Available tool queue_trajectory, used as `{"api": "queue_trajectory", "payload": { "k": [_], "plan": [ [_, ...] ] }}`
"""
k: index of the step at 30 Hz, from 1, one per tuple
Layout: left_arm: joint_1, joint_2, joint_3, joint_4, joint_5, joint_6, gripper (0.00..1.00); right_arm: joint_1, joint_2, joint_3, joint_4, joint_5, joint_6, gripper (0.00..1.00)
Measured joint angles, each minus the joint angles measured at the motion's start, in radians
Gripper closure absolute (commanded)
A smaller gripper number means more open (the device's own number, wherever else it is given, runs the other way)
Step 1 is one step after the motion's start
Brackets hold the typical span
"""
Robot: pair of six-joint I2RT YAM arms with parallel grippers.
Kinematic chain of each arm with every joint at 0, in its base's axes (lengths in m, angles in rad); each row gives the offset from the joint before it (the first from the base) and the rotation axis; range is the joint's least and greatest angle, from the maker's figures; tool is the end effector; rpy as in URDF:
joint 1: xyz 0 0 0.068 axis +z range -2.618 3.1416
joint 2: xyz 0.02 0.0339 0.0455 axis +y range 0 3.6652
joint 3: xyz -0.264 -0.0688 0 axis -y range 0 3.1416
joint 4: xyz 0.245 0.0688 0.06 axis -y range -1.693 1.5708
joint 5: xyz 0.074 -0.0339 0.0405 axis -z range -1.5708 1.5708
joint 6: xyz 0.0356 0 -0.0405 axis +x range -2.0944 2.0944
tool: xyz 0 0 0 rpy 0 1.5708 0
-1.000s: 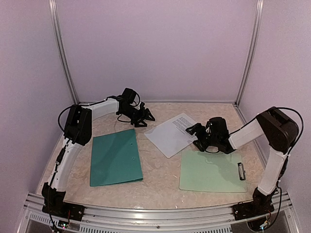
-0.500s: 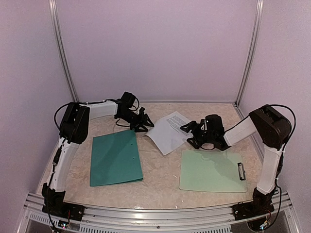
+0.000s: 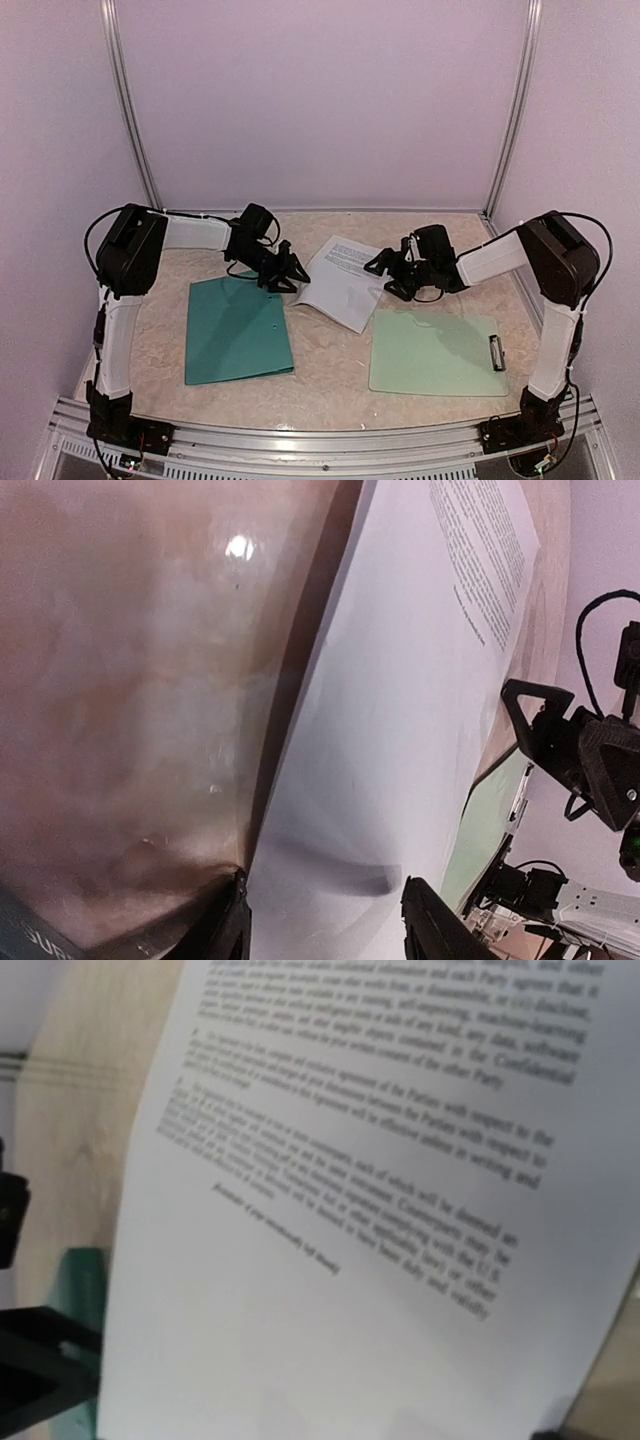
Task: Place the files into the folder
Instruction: Pick up the file from the center of the board.
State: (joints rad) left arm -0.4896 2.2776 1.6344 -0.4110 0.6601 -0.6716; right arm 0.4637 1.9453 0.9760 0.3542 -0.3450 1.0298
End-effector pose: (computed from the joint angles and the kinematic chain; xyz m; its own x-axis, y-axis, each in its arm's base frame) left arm 0.4080 -0.2421 0.1265 -0.9982 -0.0251 -0.0549 0.0226 0.6887 -0.7247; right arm 0.3457 0.1863 0.1291 -0.8384 0.4827 -0.2533 0.0984 0.5911 0.8006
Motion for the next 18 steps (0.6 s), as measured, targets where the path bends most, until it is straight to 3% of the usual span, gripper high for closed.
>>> {"api": "queue_trajectory", "payload": {
  "k": [11, 18],
  "plan": [
    [-0.049, -0.17, -0.222, -0.014, -0.077, -0.024, 0.49, -0.022, 0.018, 0.116, -0.214, -0.034, -0.209, 0.11],
    [-0.037, -0.232, -0.215, -0.085, -0.148, -0.005, 0.38, -0.039, 0.018, 0.189, -0.381, 0.037, -0.336, 0.11]
  ]
}}
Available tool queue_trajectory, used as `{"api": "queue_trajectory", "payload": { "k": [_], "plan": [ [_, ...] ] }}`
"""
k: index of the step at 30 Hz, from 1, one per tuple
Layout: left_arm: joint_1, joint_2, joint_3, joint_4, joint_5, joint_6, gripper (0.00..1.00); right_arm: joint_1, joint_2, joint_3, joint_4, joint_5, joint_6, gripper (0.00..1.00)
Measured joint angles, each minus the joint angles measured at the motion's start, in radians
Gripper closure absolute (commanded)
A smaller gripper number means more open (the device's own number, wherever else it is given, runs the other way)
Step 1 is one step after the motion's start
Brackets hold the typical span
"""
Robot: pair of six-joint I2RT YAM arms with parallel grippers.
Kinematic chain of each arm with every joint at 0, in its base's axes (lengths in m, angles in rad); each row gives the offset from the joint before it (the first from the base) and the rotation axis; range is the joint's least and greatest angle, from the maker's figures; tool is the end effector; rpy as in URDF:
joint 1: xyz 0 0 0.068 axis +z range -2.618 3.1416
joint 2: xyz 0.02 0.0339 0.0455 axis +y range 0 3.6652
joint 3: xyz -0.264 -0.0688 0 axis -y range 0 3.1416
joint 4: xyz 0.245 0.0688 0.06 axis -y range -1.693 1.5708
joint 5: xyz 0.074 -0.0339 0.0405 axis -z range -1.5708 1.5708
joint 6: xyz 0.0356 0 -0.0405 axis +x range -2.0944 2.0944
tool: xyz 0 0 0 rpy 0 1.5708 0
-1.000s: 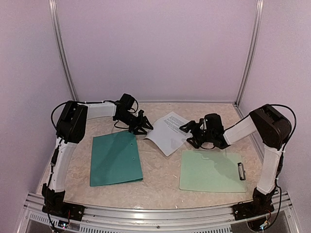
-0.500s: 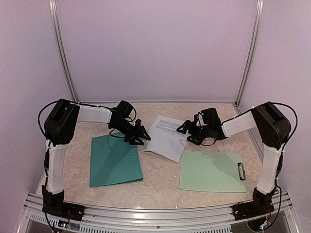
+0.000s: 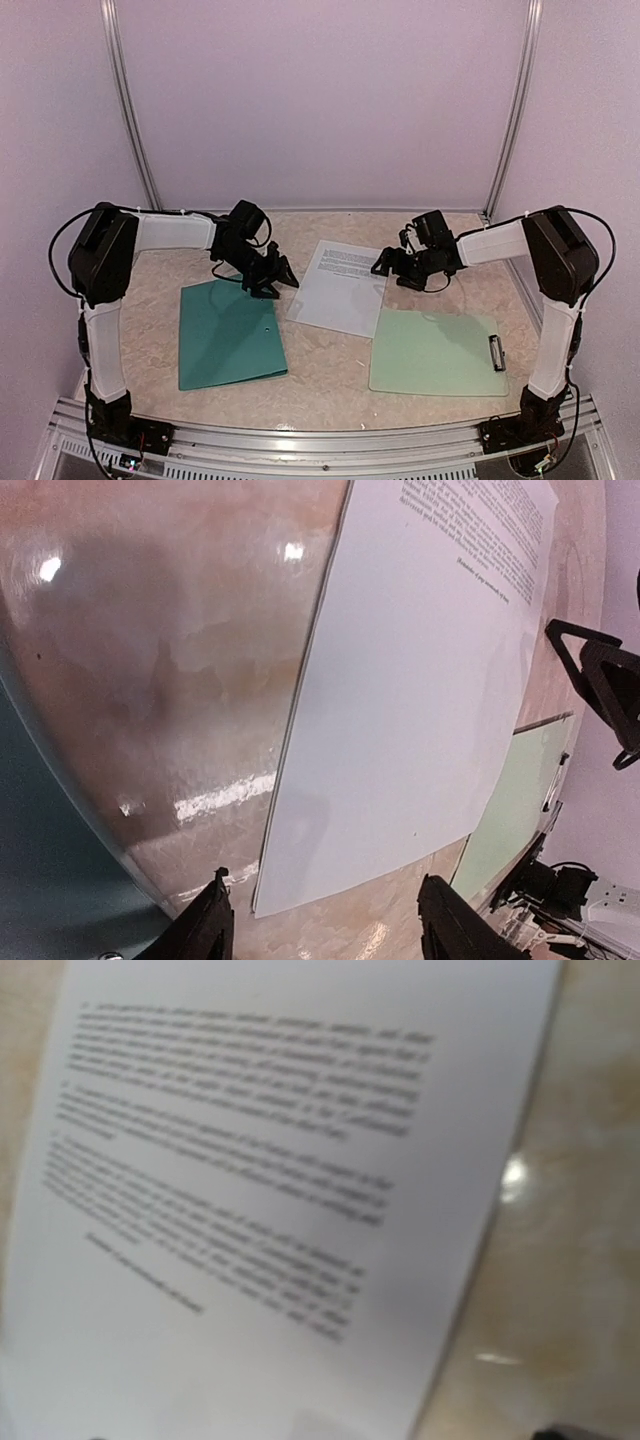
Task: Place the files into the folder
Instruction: Pick up the file from the center of the board.
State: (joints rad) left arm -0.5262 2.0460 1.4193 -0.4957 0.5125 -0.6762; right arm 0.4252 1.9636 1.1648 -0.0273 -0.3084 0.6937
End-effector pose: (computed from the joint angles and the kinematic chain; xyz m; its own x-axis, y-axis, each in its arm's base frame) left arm 0.3544 -0.2260 0.1585 -0.9968 -0.0518 -0.0616 -0.0029 0.7878 -0.6160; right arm 0.3673 0.1782 0.1443 -0.8861 0.2675 -0.3784 -0.0180 0.7961 0.6049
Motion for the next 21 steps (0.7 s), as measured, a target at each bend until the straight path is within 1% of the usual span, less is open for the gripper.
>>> {"api": "queue_trajectory", "payload": {
  "k": [3, 5, 8, 14, 21],
  "plan": [
    [0.024, 0.026, 0.1, -0.037, -0.007, 0.022, 0.38, -0.003, 0.0, 0.005, -0.021, 0.017, -0.022, 0.11],
    [0.042, 0.077, 0.211, -0.05, -0.007, 0.039, 0.38, -0.003, 0.0, 0.006, -0.021, 0.017, -0.026, 0.11],
    [0.062, 0.151, 0.317, -0.049, 0.003, 0.052, 0.38, -0.003, 0.001, 0.003, -0.013, 0.013, -0.02, 0.11],
    [0.074, 0.296, 0.412, -0.076, 0.036, 0.053, 0.4, -0.002, -0.002, -0.048, 0.09, -0.007, 0.025, 0.12],
    [0.074, 0.343, 0.465, -0.084, 0.093, 0.051, 0.44, 0.015, -0.003, -0.085, 0.18, -0.035, 0.102, 0.13]
  ]
}}
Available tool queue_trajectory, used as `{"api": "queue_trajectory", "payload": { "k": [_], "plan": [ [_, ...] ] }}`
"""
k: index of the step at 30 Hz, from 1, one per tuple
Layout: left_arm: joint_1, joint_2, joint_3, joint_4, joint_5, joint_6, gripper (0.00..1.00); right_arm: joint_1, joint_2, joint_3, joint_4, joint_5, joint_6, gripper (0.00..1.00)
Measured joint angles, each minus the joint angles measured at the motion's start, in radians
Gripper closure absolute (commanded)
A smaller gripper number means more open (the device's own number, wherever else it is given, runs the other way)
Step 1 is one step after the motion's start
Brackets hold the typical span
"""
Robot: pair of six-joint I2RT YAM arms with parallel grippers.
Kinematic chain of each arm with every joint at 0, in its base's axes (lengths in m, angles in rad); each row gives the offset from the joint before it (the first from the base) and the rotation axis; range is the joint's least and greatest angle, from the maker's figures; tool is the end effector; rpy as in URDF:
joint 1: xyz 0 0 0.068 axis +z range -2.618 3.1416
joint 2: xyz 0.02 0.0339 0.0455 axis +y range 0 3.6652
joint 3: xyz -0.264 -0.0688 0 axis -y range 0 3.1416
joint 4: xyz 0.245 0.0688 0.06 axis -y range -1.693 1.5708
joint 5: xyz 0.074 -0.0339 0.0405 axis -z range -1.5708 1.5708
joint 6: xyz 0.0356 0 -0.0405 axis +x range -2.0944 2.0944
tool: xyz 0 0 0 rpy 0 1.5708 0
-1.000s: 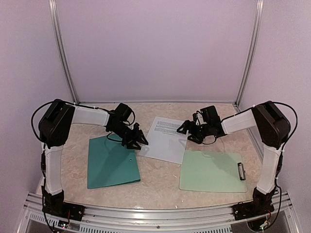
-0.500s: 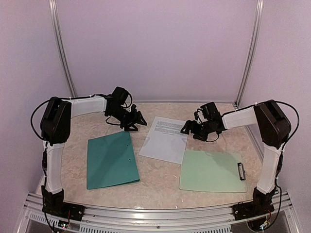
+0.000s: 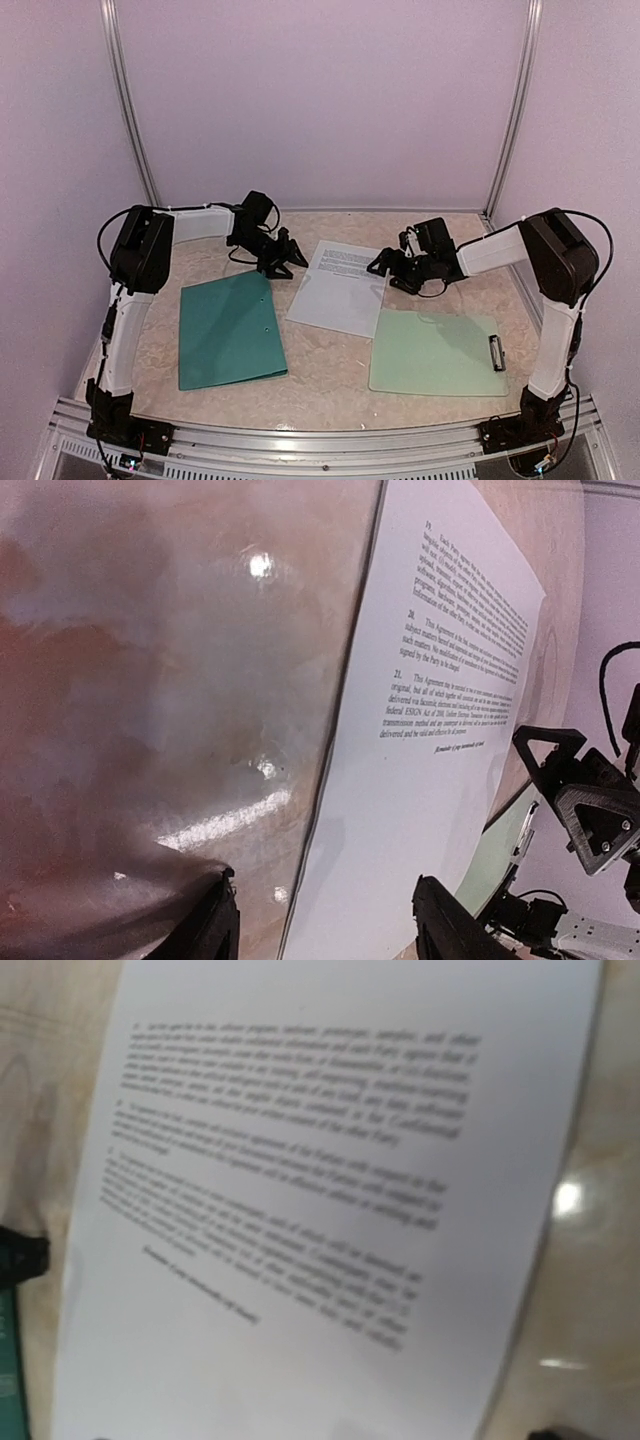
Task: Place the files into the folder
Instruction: Pick up the file from the center of the board.
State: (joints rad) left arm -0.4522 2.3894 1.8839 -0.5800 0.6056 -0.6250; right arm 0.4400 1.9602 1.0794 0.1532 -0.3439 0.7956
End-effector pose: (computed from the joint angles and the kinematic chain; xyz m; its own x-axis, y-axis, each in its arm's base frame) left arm 0.4448 -0.2386 0.1364 -0.9952 -0.0514 -0.0837 0.0195 0.7318 -0.6813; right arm 0.3593 0.1824 0.1355 -0.8703 0.3335 -0.3625 -0.0103 0.7234 0.6903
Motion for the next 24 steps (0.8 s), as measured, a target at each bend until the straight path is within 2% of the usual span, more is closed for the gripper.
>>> {"api": "queue_trajectory", "payload": {
  "k": [11, 24],
  "plan": [
    [-0.005, 0.041, 0.02, 0.033, 0.097, -0.051, 0.53, 0.018, 0.034, 0.002, 0.091, -0.053, 0.075, 0.13],
    [-0.001, 0.018, -0.094, 0.189, 0.182, -0.135, 0.57, 0.022, 0.048, -0.005, 0.141, -0.074, 0.116, 0.13]
  ]
}}
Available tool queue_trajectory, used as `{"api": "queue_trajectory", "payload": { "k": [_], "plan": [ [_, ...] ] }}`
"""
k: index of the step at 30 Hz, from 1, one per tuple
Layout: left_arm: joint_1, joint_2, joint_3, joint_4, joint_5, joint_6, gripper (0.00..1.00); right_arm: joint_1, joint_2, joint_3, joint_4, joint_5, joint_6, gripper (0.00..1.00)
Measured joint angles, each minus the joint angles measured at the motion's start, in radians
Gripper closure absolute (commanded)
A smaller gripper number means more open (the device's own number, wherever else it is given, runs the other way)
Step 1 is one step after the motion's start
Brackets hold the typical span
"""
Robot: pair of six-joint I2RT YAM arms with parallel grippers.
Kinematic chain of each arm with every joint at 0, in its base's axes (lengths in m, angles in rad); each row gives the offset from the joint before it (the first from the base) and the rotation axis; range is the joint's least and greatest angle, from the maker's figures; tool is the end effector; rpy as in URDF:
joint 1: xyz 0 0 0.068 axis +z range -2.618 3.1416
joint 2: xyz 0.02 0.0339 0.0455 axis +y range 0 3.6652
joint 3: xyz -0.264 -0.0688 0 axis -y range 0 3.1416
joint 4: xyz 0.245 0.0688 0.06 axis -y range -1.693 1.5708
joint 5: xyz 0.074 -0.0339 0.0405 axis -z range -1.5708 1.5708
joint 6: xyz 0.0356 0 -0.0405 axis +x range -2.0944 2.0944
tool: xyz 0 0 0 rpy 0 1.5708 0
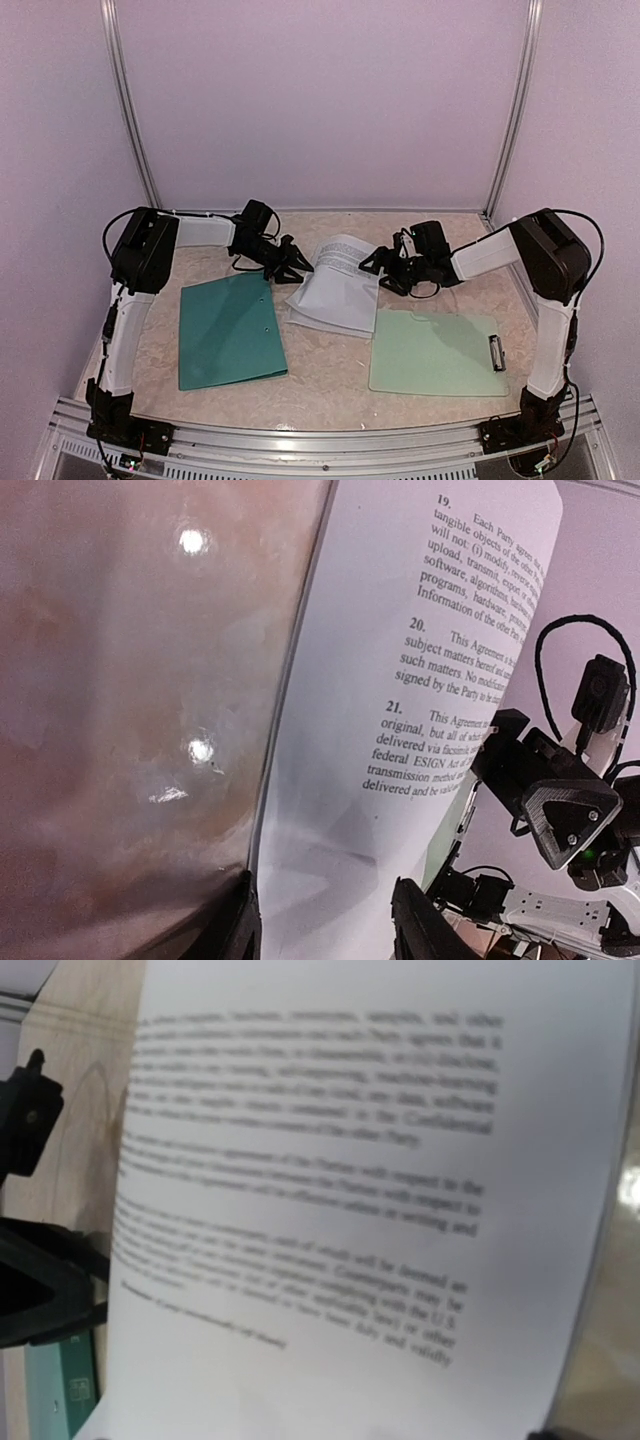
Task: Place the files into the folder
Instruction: Pick up the file from the center of the board.
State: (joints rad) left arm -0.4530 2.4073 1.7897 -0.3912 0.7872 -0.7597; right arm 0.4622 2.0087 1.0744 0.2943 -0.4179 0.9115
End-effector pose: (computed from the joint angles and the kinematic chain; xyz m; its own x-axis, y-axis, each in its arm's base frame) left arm 0.4415 -0.2429 0.1136 -0.9981 -0.0548 0.0265 -0.0539 0.5954 -0.8016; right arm 0.3617 0.1963 0.1276 -0.8799 0.3687 -0.2998 -0.0056 0.6227 0.7825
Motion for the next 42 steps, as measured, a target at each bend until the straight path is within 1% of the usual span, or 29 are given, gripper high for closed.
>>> {"api": "queue_trajectory", "payload": {
  "k": [6, 11, 15, 17, 19, 22, 27, 29, 33, 38, 42],
  "plan": [
    [0.0, -0.015, -0.032, 0.028, 0.0, -0.017, 0.57, 0.006, 0.002, -0.003, 0.011, -0.009, 0.002, 0.13],
    [0.0, -0.054, -0.095, 0.047, -0.006, -0.024, 0.57, 0.007, 0.002, -0.006, 0.014, -0.008, 0.0, 0.14],
    [0.0, -0.105, -0.156, 0.037, -0.05, -0.021, 0.57, 0.008, 0.001, -0.006, 0.008, -0.004, -0.015, 0.13],
    [0.0, -0.123, -0.175, 0.029, -0.077, -0.017, 0.55, 0.01, -0.003, -0.003, -0.008, 0.004, -0.033, 0.13],
    [0.0, -0.14, -0.19, 0.02, -0.101, -0.014, 0.51, 0.013, -0.008, 0.004, -0.033, 0.014, -0.05, 0.13],
    [0.0, -0.163, -0.201, -0.008, -0.142, -0.003, 0.47, 0.014, -0.016, 0.015, -0.077, 0.034, -0.078, 0.13],
    [0.006, -0.159, -0.156, -0.086, -0.177, 0.029, 0.46, 0.014, -0.025, 0.031, -0.136, 0.058, -0.111, 0.13],
    [0.008, -0.129, -0.082, -0.153, -0.182, 0.056, 0.47, 0.014, -0.025, 0.036, -0.147, 0.061, -0.12, 0.13],
    [0.01, -0.064, 0.016, -0.221, -0.162, 0.1, 0.49, 0.014, -0.025, 0.036, -0.151, 0.058, -0.125, 0.13],
    [0.01, -0.04, 0.04, -0.235, -0.118, 0.114, 0.52, 0.014, -0.025, 0.017, -0.109, 0.037, -0.1, 0.14],
    [0.01, -0.039, 0.003, -0.174, -0.06, 0.086, 0.54, 0.019, -0.017, 0.003, -0.063, 0.013, -0.061, 0.15]
  ]
}}
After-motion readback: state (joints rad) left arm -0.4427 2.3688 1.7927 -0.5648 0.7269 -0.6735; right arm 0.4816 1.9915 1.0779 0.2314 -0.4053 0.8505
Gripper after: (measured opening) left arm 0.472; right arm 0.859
